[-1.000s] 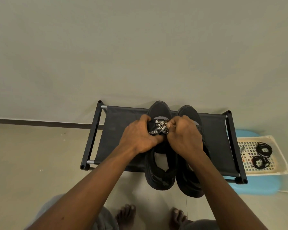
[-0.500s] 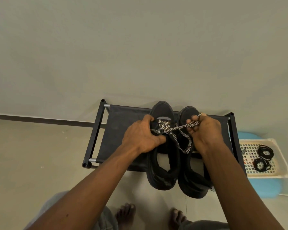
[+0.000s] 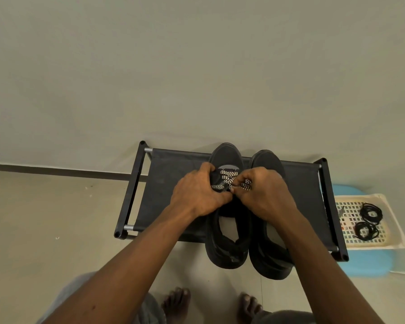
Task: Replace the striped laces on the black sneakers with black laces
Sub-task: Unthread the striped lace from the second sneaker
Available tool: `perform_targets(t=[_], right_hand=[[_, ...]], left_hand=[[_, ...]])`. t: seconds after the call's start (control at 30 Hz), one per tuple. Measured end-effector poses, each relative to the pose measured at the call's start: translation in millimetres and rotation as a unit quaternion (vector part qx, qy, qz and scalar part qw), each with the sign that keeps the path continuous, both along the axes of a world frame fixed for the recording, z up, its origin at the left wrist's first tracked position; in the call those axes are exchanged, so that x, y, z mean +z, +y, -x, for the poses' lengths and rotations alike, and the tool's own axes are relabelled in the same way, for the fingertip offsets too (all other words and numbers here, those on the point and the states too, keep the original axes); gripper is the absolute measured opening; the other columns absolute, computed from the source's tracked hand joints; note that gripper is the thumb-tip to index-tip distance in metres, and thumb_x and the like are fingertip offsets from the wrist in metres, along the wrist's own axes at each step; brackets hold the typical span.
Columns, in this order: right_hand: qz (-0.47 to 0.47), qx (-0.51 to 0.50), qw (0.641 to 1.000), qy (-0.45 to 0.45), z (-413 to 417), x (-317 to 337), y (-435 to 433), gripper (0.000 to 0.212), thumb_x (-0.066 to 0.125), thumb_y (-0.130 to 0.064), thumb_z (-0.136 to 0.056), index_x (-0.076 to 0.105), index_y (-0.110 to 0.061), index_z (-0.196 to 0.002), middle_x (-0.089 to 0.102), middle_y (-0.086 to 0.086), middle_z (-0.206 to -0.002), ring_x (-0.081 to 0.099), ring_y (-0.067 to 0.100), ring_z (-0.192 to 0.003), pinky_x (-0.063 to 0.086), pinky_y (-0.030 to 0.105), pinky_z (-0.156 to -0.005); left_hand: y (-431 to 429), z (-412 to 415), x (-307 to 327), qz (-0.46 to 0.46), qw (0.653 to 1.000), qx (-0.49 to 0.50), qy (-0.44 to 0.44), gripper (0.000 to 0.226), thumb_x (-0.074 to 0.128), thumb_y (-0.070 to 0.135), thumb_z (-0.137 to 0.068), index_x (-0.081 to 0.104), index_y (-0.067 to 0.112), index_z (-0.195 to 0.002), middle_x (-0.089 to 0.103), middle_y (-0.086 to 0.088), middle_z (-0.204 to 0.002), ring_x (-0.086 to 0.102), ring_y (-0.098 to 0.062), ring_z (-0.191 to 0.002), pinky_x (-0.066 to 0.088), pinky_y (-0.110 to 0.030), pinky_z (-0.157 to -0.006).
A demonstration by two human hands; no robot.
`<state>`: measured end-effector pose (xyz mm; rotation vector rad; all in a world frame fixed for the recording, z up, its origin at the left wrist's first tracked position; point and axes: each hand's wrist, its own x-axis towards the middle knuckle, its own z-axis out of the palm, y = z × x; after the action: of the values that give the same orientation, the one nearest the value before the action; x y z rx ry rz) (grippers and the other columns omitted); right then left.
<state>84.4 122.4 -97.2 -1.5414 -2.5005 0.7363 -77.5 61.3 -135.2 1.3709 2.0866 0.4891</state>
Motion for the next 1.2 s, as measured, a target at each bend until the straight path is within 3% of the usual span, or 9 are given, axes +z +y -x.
perform_targets(t=[0.17,0.27,0.4,0.57,0.63,0.73,0.93,1.1,1.2], right_hand=[[-0.076,0.046,0.993,-0.076,9,-8,-9,0.013,0.061,-0.021,-0.094,0.066,-0.011,-0.100,0.067,0.008,-0.097,0.063,0.027,-0.087,0.049,0.036,-0.073],[0.026,0.003,0.999,-0.042,9,-15,-5,0.016,0.050,-0.022,-0.102,0.059,-0.008,-0.105,0.058,0.010,-0.103,0.053,0.025,-0.086,0.035,0.032,-0.071],[0.169,-0.091,0.980,0.054,3,-17,1,0.019,0.046,-0.020,-0.104,0.059,-0.007,-0.102,0.062,0.011,-0.100,0.058,0.027,-0.090,0.047,0.038,-0.074],[0.337,-0.239,0.884,0.218,4,-11,3,0.027,0.044,-0.012,-0.103,0.066,0.001,-0.092,0.066,0.022,-0.087,0.063,0.033,-0.083,0.056,0.054,-0.087],[0.387,-0.284,0.827,0.293,3,-5,6,0.024,0.044,-0.004,-0.099,0.067,0.000,-0.090,0.067,0.019,-0.083,0.065,0.031,-0.080,0.057,0.053,-0.089],[0.393,-0.329,0.785,0.347,4,-2,9,0.026,0.042,-0.003,-0.098,0.064,-0.004,-0.084,0.063,0.012,-0.074,0.060,0.022,-0.067,0.055,0.044,-0.077],[0.330,-0.298,0.817,0.367,11,-5,3,0.015,0.046,-0.006,-0.103,0.061,-0.004,-0.100,0.072,0.011,-0.078,0.063,0.013,-0.056,0.055,0.027,-0.058],[0.140,-0.169,0.949,0.228,10,-13,0,0.014,0.050,-0.009,-0.101,0.057,-0.019,-0.095,0.058,-0.003,-0.074,0.053,0.009,-0.062,0.041,0.023,-0.055],[0.127,-0.171,0.939,0.271,8,-6,3,0.016,0.051,-0.005,-0.100,0.057,-0.019,-0.100,0.055,-0.004,-0.071,0.050,0.001,-0.055,0.043,0.020,-0.054]], left_hand=[[0,-1,1,-0.006,1.000,0.000,0.011,0.079,0.076,0.065,-0.071,0.047,0.030,-0.136,0.070,0.005,-0.120,0.068,-0.020,-0.106,0.055,-0.040,-0.094],[1,-1,1,-0.015,1.000,0.002,0.013,0.076,0.072,0.069,-0.069,0.049,0.031,-0.131,0.071,0.007,-0.112,0.068,-0.018,-0.100,0.055,-0.037,-0.090],[0,0,-4,-0.018,1.000,0.006,0.015,0.075,0.073,0.066,-0.069,0.049,0.031,-0.131,0.071,0.009,-0.110,0.069,-0.017,-0.098,0.055,-0.036,-0.089],[0,2,-5,-0.009,1.000,0.003,0.006,0.081,0.067,0.069,-0.063,0.048,0.035,-0.134,0.072,0.010,-0.111,0.069,-0.015,-0.097,0.057,-0.037,-0.090],[0,3,-5,-0.006,1.000,0.005,0.005,0.080,0.069,0.068,-0.065,0.048,0.035,-0.135,0.071,0.010,-0.110,0.068,-0.016,-0.098,0.056,-0.036,-0.090],[-1,2,-5,-0.004,1.000,0.004,0.009,0.080,0.069,0.067,-0.066,0.048,0.033,-0.135,0.071,0.008,-0.110,0.068,-0.018,-0.098,0.056,-0.035,-0.088],[-2,1,-4,0.005,1.000,-0.001,0.007,0.082,0.062,0.071,-0.062,0.047,0.034,-0.133,0.071,0.008,-0.111,0.069,-0.019,-0.099,0.057,-0.039,-0.089],[-2,-1,-1,0.009,1.000,0.008,0.002,0.082,0.063,0.072,-0.060,0.046,0.036,-0.132,0.069,0.008,-0.113,0.067,-0.019,-0.098,0.057,-0.039,-0.086],[-3,-2,3,0.016,1.000,0.014,-0.008,0.082,0.062,0.072,-0.058,0.046,0.036,-0.130,0.069,0.009,-0.111,0.067,-0.019,-0.098,0.057,-0.039,-0.087]])
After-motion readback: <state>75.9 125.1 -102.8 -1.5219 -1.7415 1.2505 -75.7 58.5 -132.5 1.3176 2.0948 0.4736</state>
